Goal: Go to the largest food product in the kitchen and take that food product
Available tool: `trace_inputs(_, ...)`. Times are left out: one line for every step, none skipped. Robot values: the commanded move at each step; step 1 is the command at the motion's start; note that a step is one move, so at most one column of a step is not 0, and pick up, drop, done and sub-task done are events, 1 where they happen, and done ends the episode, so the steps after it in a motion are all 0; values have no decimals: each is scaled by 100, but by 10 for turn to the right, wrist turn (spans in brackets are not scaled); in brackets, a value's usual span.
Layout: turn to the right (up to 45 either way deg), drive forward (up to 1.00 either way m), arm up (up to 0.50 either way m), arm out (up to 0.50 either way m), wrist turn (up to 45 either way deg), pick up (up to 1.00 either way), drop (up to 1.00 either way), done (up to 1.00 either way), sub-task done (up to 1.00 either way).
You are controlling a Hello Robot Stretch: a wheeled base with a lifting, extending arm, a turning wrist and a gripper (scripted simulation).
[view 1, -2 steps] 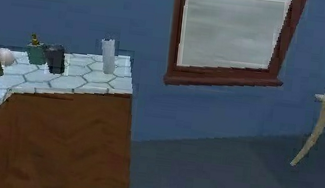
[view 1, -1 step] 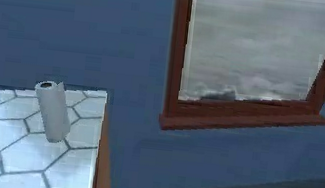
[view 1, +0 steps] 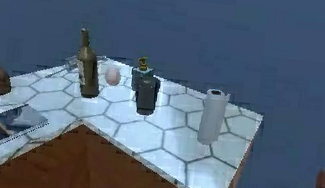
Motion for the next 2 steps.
trace_inputs(-450,0,0,0,0,0,0,0,0)
trace_inputs(-450,0,0,0,0,0,0,0,0)
